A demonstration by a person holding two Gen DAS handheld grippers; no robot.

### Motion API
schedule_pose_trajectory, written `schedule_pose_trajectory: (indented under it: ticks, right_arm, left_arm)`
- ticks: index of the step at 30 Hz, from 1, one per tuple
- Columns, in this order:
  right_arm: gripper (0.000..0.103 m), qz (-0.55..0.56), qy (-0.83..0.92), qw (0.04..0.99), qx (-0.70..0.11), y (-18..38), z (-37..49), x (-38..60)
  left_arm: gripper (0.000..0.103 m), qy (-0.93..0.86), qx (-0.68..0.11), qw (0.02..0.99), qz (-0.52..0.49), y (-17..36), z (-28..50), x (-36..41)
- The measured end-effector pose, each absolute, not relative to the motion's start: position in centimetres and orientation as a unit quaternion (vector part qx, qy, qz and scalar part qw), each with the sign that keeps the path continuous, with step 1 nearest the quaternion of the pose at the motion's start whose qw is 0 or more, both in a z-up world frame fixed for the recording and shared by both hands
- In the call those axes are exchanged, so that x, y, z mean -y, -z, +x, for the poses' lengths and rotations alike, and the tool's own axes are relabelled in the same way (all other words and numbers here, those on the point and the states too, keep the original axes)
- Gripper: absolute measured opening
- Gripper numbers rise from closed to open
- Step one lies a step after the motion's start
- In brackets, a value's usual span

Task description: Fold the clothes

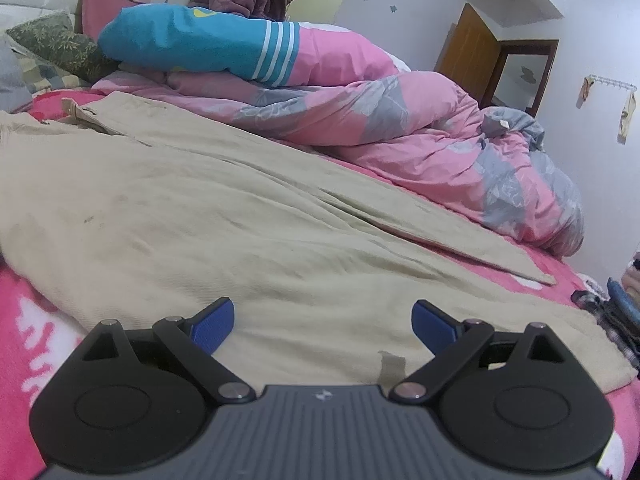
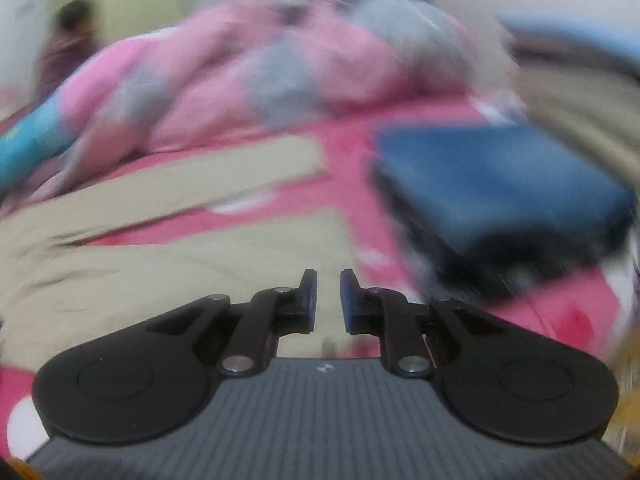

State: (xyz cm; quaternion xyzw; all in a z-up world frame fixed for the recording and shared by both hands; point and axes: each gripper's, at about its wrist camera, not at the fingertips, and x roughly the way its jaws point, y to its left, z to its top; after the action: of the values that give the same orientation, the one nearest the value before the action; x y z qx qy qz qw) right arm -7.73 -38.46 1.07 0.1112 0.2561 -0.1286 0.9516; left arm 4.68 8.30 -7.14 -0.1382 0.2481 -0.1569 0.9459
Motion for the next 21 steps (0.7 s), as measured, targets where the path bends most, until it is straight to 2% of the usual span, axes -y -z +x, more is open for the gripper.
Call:
schedule_pose_trajectory:
  ticks: [2,6,9,10,13,17,21]
  right_arm:
    - [0.013,0.087,0.068,0.962,-0.248,-1.6,-5.5,35.4]
    - [0.014,0.060,-0.032,0.958,-0.279,0.9,-0.2,29.3]
    - [0.023,0.010,-0.048,0.946,-0.321,4.1,1.9,26.7]
    - [0.023,0.001,-0.049,0.945,-0.323,5.0,1.6,26.5]
    - [0.023,0.033,-0.058,0.948,-0.311,5.1,-2.1,28.3]
    - [0.023,0.086,-0.055,0.935,-0.341,3.6,-5.7,30.5]
    - [0.026,0.110,-0.055,0.943,-0.311,1.1,-1.5,30.6]
  left_arm:
    - [0.096,0.158,-0.247,0.945,-0.142,7.2,4.6,-8.4]
    - [0.096,0.156,-0.248,0.946,-0.136,7.1,4.6,-8.2]
    - [0.096,0.156,-0.248,0.947,-0.135,7.1,4.6,-8.2]
    - [0.096,0.156,-0.248,0.947,-0.135,7.1,4.6,-8.3]
    - [0.097,0.156,-0.248,0.947,-0.134,7.1,4.6,-8.2]
    - [0.098,0.153,-0.251,0.948,-0.120,7.1,4.7,-7.9]
    - [0.098,0.149,-0.254,0.949,-0.108,7.0,4.6,-7.5]
